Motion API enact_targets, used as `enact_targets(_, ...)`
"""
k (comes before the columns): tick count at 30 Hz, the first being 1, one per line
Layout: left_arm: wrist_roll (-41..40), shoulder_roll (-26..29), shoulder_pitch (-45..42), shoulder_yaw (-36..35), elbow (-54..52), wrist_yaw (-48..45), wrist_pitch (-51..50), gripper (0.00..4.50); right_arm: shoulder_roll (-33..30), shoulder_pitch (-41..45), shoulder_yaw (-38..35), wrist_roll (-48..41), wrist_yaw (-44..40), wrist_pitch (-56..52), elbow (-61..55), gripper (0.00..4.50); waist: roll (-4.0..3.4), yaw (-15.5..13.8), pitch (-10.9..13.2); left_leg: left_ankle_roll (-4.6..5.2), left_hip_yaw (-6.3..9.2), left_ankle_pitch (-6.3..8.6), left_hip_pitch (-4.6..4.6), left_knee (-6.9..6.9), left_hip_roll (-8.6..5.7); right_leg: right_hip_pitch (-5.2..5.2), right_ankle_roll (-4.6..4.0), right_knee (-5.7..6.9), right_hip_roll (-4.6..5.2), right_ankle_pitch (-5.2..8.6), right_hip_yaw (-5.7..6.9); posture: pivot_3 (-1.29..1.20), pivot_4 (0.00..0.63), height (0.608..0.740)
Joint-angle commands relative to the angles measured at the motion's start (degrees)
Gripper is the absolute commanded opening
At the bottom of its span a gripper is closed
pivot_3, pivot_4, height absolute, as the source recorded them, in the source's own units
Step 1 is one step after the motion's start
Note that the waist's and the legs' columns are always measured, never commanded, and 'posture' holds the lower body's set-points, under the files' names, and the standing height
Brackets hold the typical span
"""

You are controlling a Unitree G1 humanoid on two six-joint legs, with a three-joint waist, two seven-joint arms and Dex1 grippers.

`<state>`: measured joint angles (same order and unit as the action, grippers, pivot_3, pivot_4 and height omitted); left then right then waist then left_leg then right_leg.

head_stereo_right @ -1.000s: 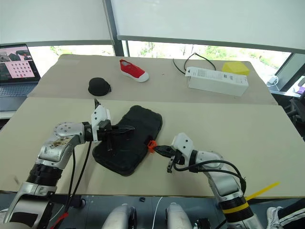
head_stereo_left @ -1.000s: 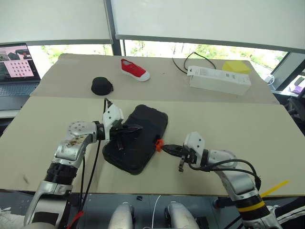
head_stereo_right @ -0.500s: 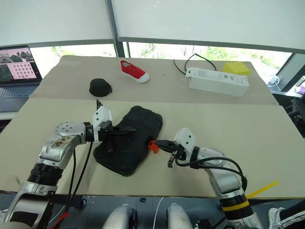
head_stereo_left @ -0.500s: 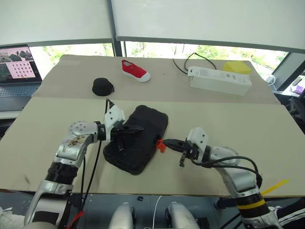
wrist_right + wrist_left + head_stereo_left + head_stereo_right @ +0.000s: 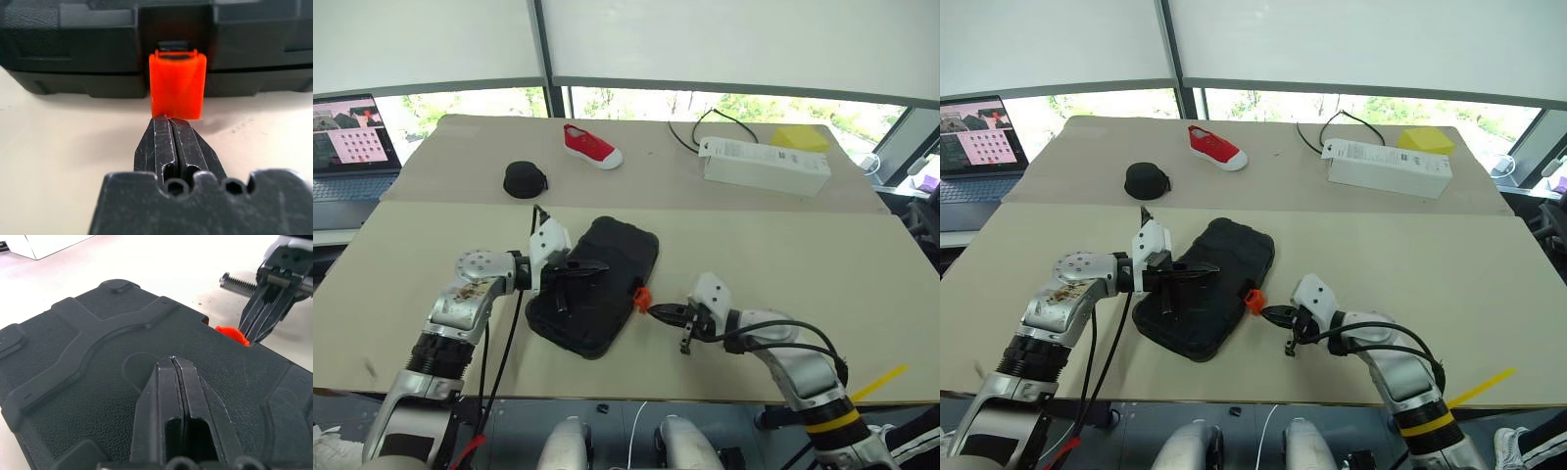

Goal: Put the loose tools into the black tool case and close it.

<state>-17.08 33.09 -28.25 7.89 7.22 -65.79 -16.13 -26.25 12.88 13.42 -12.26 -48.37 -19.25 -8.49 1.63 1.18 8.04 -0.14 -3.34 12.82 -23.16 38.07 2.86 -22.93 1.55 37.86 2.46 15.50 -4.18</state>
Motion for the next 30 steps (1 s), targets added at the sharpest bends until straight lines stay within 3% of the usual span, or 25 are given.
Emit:
enact_targets(1, 1.8, 0.0, 2.4, 2.4, 2.6, -0.4, -1.7, 0.05, 1.8, 1.1, -0.7, -0.8, 0.3, 2.4, 0.3, 0.00, 0.00, 0.0, 0.0, 0.00, 0.00, 0.00, 0.00, 0.00, 0.00, 0.00, 0.00, 0.00, 0.00, 0.00, 0.00, 0.00, 0.150, 0.740)
enact_targets(16, 1.6, -0.1, 2.6, 2.0, 2.3, 0.2, -2.4, 0.05, 7.1, 0.7, -5.4, -7.2, -1.3, 6.5, -0.2, 0.00, -0.04, 0.1, 0.0, 0.00, 0.02, 0.00, 0.03, 0.00, 0.01, 0.01, 0.00, 0.04, -0.01, 0.00, 0.01, 0.00, 0.150, 0.740)
enact_targets(21, 1.6, 0.4, 3.1, 2.1, 1.7, 0.0, -2.9, 0.05, 6.3, 0.5, -5.2, -6.4, -1.5, 6.2, 0.1, 0.00, -0.05, 0.0, 0.0, 0.00, 0.02, 0.00, 0.02, 0.00, 0.01, 0.02, 0.00, 0.01, -0.01, 0.00, 0.00, 0.00, 0.150, 0.740)
enact_targets(24, 1.5, 0.4, 3.4, 2.2, 1.2, 0.0, -3.2, 0.05, 4.4, 0.8, -6.1, -6.2, 0.6, 0.5, -0.4, 0.00, -0.06, 0.0, 0.0, 0.00, 0.01, 0.00, 0.01, 0.00, 0.01, 0.01, 0.00, 0.01, 0.00, 0.00, 0.00, 0.00, 0.150, 0.740)
enact_targets(27, 1.5, 0.5, 3.7, 2.1, 0.9, 0.0, -3.5, 0.00, 0.4, 0.2, -5.5, -7.8, -0.7, -6.5, -3.4, 0.68, -0.08, 0.0, 0.0, 0.00, 0.00, 0.00, 0.01, 0.00, 0.01, 0.01, -0.01, 0.01, 0.01, 0.00, 0.00, 0.00, 0.150, 0.740)
enact_targets(30, 1.5, 0.6, 3.9, 1.9, 0.7, 0.0, -3.7, 0.00, -1.3, 0.2, -4.1, -5.8, 0.8, -8.2, -4.8, 1.72, -0.10, 0.0, -0.1, 0.00, 0.00, 0.00, 0.01, 0.00, 0.01, 0.00, -0.01, 0.00, 0.00, 0.00, 0.00, 0.00, 0.150, 0.740)
